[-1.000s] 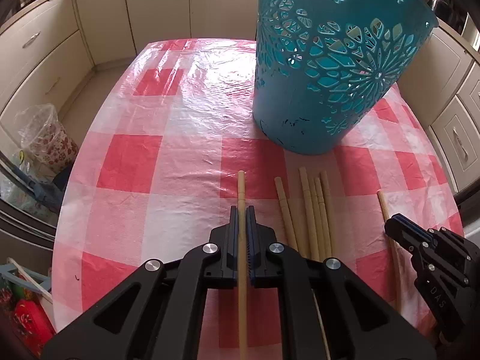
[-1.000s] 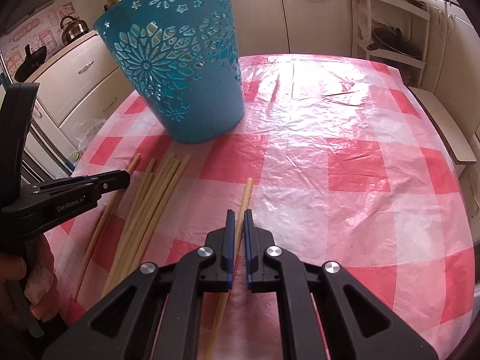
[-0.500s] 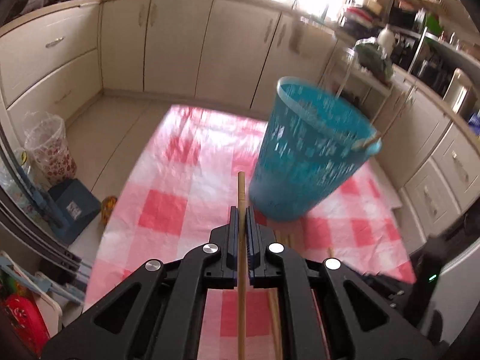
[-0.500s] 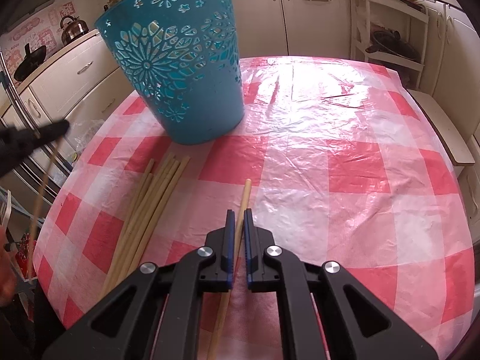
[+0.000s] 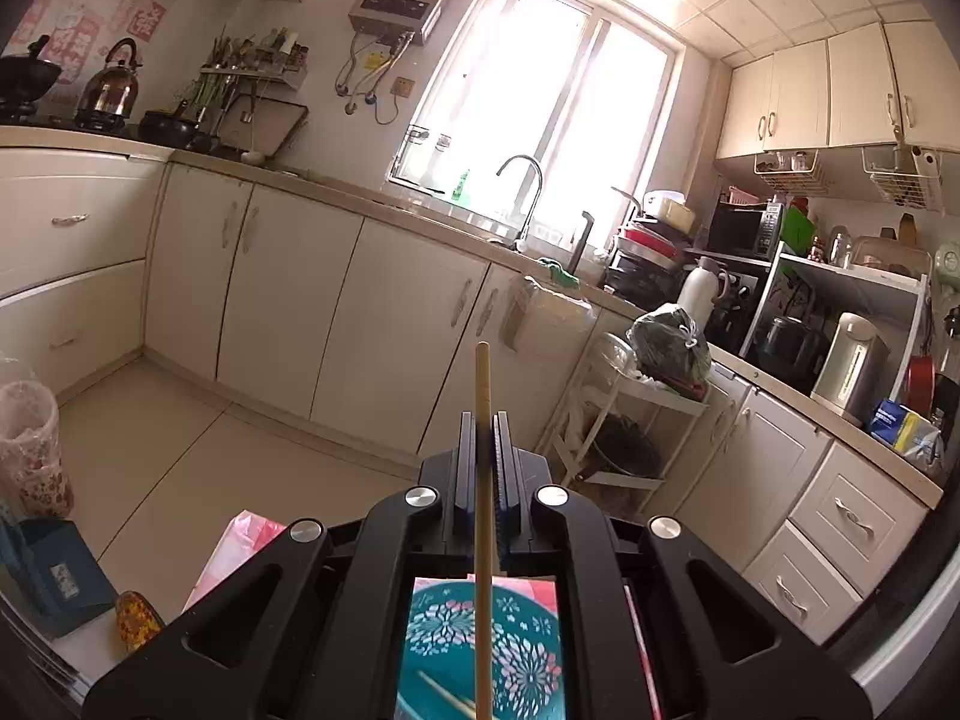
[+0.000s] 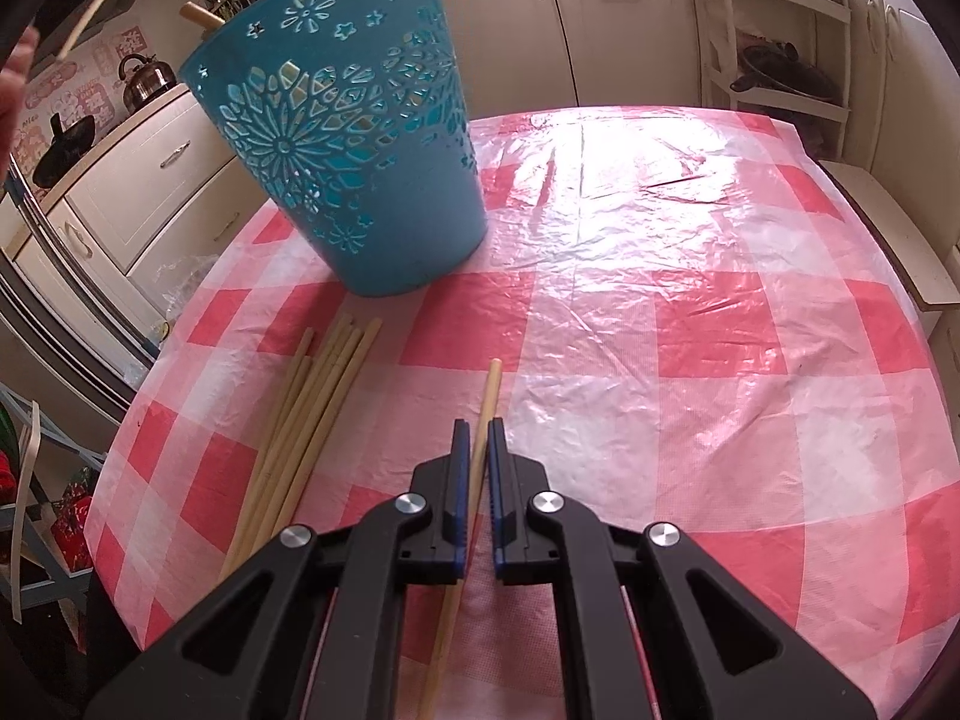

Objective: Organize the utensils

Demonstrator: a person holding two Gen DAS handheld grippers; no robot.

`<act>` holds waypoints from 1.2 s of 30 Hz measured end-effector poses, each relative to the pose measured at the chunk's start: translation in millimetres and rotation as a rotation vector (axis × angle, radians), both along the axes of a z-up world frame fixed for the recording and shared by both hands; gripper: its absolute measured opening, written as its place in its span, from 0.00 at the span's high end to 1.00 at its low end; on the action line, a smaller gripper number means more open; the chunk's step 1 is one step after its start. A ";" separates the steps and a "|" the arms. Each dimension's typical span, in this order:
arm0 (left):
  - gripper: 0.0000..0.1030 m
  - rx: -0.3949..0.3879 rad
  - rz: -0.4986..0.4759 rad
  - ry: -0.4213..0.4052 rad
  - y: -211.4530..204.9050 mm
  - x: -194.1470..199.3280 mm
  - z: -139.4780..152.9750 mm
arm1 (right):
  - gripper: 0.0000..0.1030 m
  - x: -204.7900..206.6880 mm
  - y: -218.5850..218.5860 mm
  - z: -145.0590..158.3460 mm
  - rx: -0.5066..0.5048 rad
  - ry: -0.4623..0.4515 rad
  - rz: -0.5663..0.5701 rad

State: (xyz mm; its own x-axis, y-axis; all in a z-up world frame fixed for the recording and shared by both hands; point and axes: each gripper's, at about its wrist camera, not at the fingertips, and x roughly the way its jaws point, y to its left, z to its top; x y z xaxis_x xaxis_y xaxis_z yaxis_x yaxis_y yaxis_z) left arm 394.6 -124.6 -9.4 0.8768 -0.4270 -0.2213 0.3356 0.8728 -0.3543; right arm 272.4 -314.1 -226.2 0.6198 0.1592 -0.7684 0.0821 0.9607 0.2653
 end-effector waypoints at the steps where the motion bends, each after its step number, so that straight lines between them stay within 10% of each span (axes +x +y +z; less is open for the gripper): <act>1: 0.95 -0.001 0.013 -0.008 -6.0 7.1 -2.4 | 0.94 0.1 -1.0 -0.1 0.007 0.000 0.000; 17: 0.87 0.156 0.006 0.058 -34.5 20.1 -68.8 | 0.94 -0.8 -6.9 -0.8 0.047 -0.001 0.003; 19: 0.79 0.175 -0.015 0.090 -32.4 13.8 -74.8 | 0.94 -0.5 -6.9 -0.7 0.046 -0.001 0.003; 24: 0.22 0.206 -0.024 0.146 -9.9 -14.5 -83.8 | 0.93 -0.3 -7.4 -0.8 0.054 0.000 0.003; 30: 0.14 0.033 -0.123 0.295 49.0 -39.5 -102.5 | 0.80 -3.2 -1.6 2.3 0.040 -0.008 0.030; 36: 0.10 0.024 -0.064 0.378 87.7 -59.8 -136.6 | 0.79 -4.0 5.7 3.2 -0.009 -0.008 0.031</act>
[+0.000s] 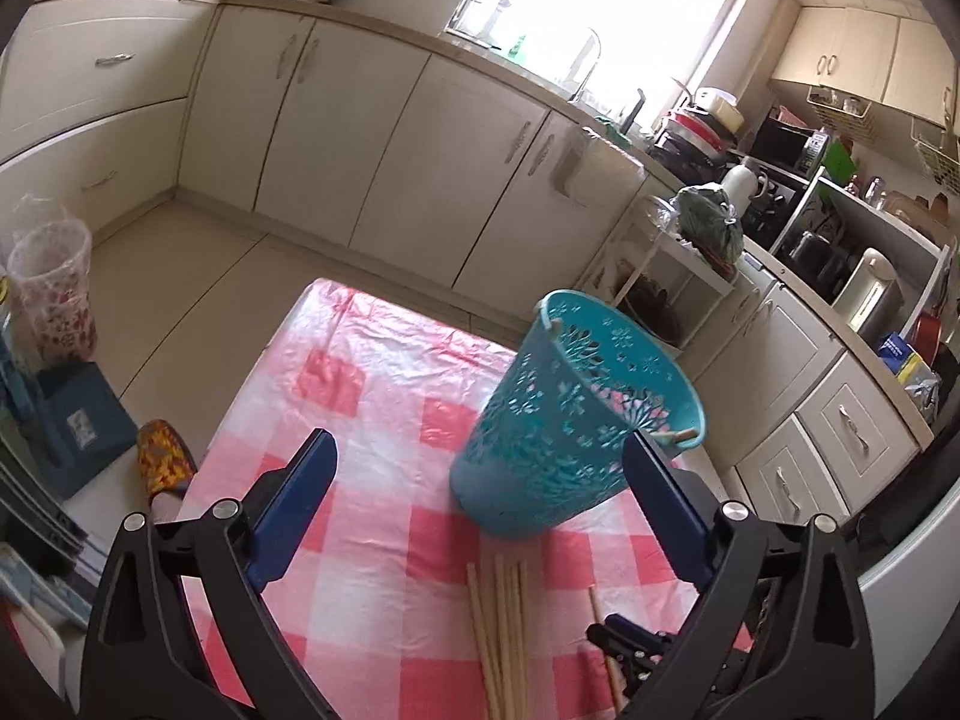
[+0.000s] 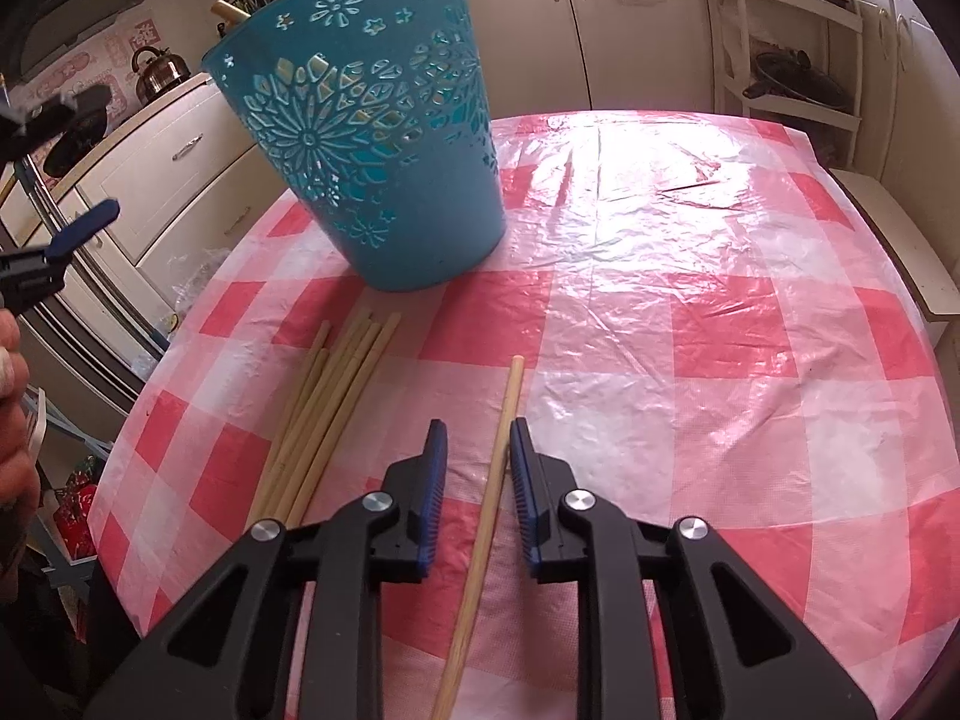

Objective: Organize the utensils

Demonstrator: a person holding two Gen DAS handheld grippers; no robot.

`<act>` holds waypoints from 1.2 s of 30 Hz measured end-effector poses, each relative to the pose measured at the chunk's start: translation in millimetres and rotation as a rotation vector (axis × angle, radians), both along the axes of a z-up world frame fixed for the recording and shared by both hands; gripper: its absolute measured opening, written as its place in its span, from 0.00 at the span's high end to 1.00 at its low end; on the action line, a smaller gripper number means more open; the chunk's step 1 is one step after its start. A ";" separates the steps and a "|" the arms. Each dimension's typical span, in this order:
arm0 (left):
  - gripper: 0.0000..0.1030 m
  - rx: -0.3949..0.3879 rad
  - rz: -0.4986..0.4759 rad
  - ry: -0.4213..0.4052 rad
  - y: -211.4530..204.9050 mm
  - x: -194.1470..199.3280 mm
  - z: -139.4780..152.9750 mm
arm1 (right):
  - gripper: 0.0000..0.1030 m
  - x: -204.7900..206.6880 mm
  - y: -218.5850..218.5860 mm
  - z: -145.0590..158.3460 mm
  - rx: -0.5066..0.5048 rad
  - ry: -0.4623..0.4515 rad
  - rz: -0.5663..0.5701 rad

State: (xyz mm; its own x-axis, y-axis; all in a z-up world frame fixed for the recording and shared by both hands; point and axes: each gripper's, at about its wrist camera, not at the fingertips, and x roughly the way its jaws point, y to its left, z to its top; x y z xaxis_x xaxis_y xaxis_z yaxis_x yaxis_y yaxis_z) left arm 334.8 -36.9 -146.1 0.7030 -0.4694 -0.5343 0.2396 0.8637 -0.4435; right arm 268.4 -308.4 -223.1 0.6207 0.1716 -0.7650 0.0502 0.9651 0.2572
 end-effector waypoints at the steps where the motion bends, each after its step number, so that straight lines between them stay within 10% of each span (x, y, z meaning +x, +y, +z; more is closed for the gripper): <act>1: 0.10 0.010 0.012 0.017 3.8 -0.6 -7.5 | 0.79 0.0 0.3 0.1 -0.003 0.001 -0.001; 15: 0.14 0.295 0.151 0.203 -1.7 9.4 -101.5 | 0.95 1.5 -0.8 0.2 -0.058 0.011 -0.049; 36: 0.14 0.257 0.141 0.193 2.9 11.0 -102.0 | 0.95 -40.8 -26.4 58.1 0.240 -0.224 -0.039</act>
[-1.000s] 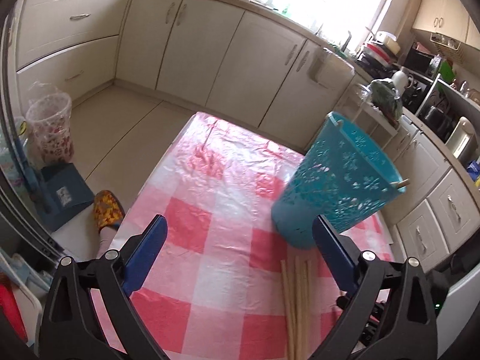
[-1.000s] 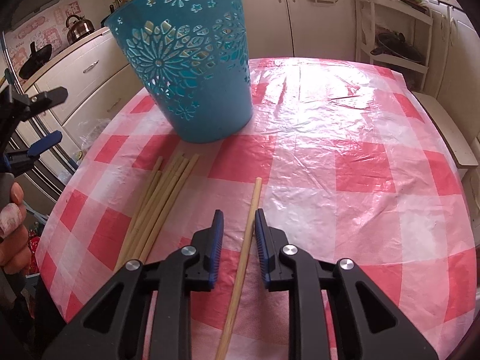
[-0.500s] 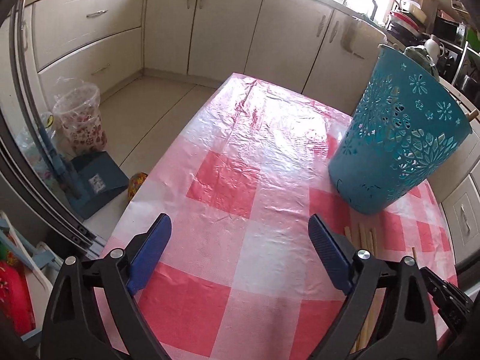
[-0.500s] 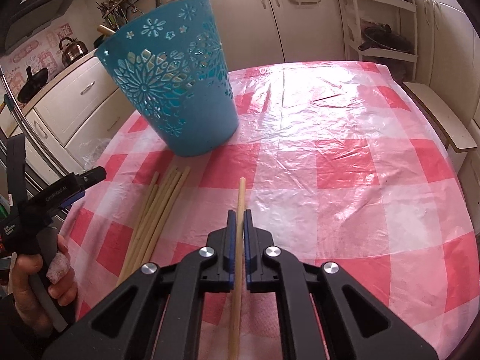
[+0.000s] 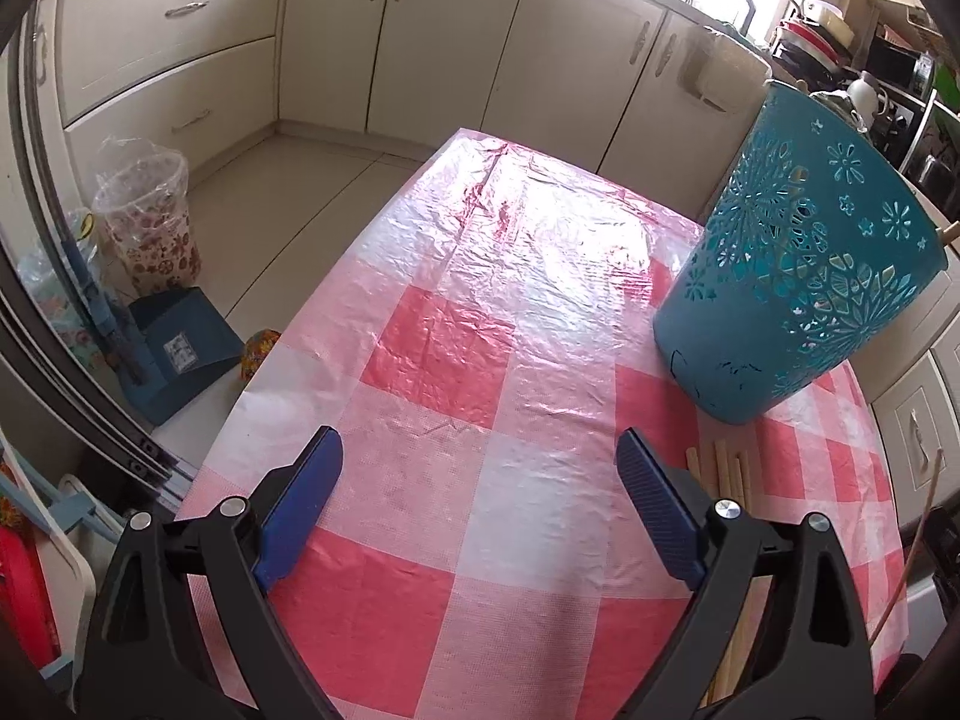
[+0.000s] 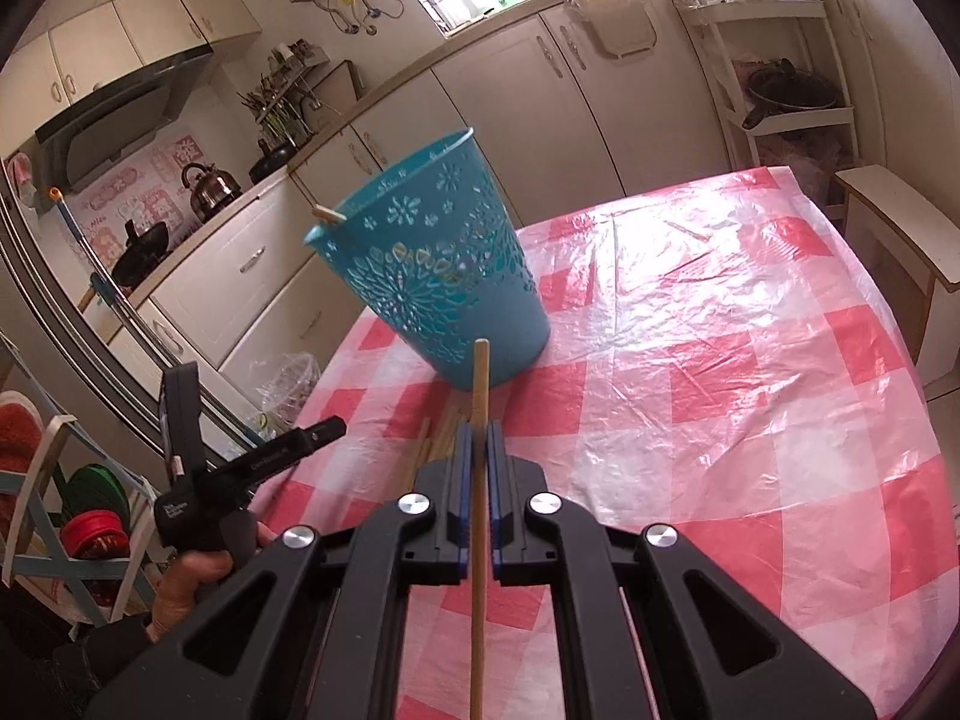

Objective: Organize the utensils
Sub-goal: 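Carry the chopstick over the blue basket and open the right gripper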

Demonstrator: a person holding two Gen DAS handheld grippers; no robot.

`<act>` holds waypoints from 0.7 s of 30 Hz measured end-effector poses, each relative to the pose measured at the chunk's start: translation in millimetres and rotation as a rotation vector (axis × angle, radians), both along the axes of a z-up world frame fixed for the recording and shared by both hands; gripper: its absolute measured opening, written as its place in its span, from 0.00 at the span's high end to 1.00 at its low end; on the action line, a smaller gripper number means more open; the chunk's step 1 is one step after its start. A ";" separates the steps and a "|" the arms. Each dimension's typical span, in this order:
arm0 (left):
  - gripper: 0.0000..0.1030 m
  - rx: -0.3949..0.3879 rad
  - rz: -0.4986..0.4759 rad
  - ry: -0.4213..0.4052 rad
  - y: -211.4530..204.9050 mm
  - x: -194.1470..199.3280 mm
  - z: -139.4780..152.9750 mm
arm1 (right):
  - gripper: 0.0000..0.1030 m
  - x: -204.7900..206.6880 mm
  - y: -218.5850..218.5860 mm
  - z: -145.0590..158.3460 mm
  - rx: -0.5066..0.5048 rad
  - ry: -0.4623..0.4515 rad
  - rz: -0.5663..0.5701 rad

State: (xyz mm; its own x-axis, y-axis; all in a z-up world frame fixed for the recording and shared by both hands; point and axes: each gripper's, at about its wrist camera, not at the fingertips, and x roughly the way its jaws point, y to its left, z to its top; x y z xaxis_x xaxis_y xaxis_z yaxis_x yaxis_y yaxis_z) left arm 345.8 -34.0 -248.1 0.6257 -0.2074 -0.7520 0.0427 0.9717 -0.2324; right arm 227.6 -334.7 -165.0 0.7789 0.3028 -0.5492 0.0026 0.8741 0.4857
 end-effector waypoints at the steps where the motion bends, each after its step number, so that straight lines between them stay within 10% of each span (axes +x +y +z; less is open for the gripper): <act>1: 0.14 0.002 0.000 0.000 -0.4 -0.2 0.1 | 0.95 -1.1 -1.8 5.8 0.008 -0.016 -0.002; 21: 0.13 0.004 0.000 0.000 -3.2 -0.8 1.6 | 0.96 11.1 -1.6 90.5 -0.036 -0.205 0.031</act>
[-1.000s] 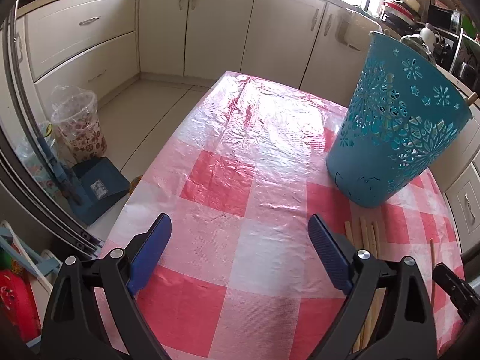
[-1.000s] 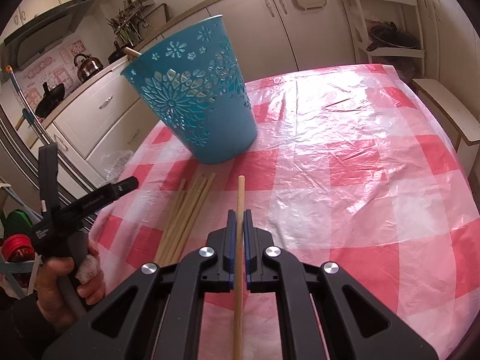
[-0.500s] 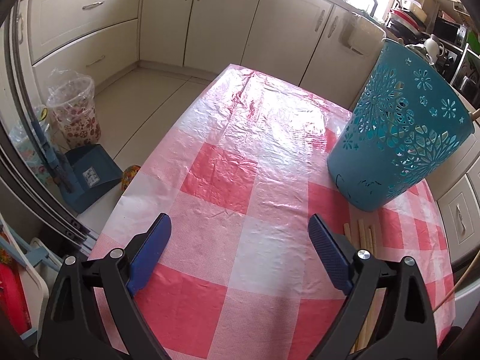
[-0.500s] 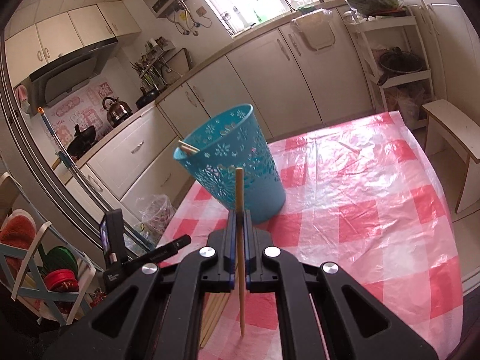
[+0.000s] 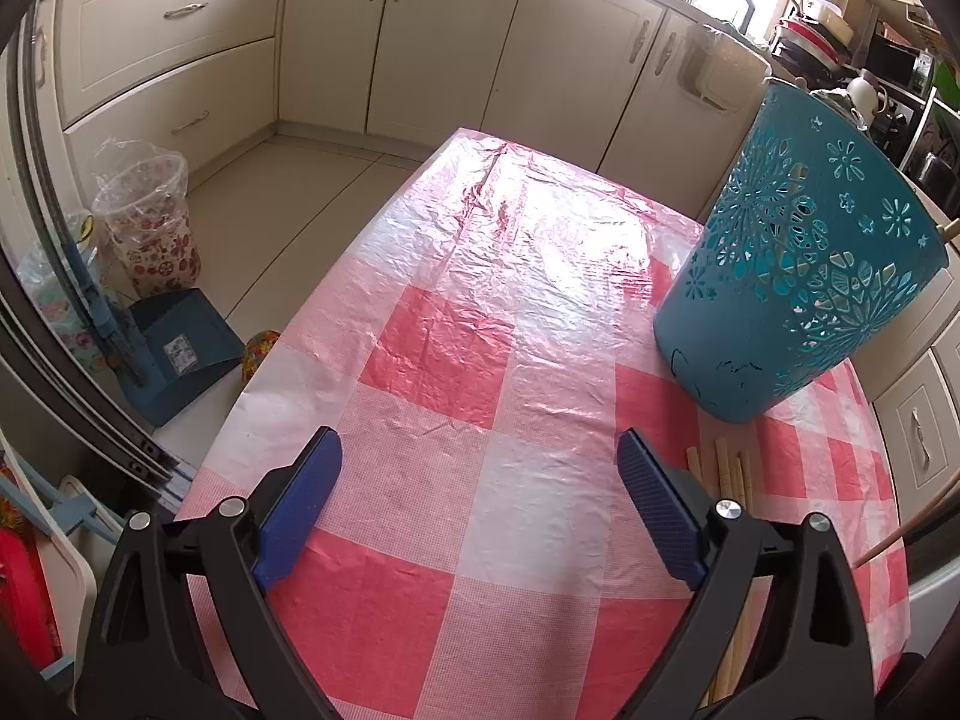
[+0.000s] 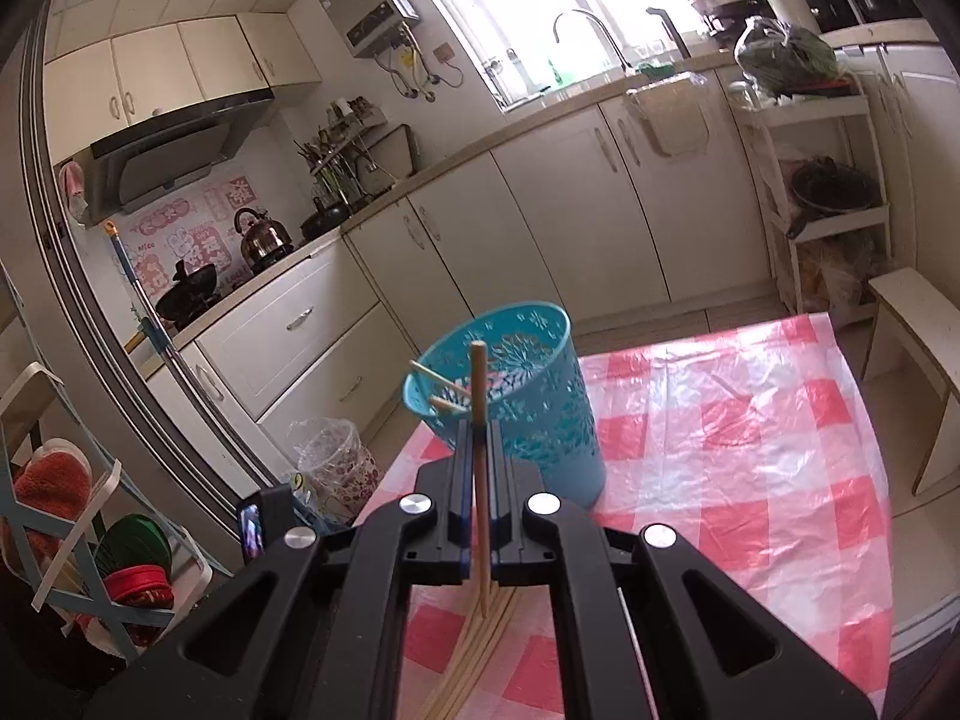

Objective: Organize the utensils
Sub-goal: 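Carry the chopstick over the blue basket and open the right gripper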

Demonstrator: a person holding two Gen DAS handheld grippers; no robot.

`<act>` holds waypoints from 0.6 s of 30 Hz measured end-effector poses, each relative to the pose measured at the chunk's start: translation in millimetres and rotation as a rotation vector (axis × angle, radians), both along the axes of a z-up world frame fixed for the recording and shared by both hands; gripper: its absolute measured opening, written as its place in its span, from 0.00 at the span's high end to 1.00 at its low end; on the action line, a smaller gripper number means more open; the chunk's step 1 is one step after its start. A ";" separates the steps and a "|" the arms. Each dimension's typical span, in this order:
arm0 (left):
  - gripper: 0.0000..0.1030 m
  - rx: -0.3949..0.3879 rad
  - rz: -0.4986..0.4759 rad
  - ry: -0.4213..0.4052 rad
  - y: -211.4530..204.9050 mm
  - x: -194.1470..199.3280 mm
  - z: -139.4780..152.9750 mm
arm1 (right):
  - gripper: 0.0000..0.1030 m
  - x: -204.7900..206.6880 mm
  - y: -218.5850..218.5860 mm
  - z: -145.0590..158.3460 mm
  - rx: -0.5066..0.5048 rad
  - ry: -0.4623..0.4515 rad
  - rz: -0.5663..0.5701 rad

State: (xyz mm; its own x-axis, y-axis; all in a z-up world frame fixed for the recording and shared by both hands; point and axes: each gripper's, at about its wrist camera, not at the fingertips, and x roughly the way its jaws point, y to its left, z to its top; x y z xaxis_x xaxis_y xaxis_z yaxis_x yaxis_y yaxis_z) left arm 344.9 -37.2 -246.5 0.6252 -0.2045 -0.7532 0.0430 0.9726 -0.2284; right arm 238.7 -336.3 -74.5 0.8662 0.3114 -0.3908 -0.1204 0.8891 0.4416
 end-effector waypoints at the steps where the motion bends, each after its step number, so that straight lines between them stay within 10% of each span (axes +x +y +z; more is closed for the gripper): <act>1: 0.13 -0.001 0.000 0.000 0.2 0.7 -0.2 | 0.96 -0.8 0.1 11.3 -0.011 -0.017 0.002; 11: 0.13 -0.006 0.000 -0.001 0.1 0.4 0.2 | 0.96 8.8 -1.7 119.7 -0.106 -0.249 -0.019; 18: 0.13 -0.027 0.000 -0.005 2.4 0.4 0.7 | 0.96 70.0 24.0 89.4 -0.218 -0.208 -0.051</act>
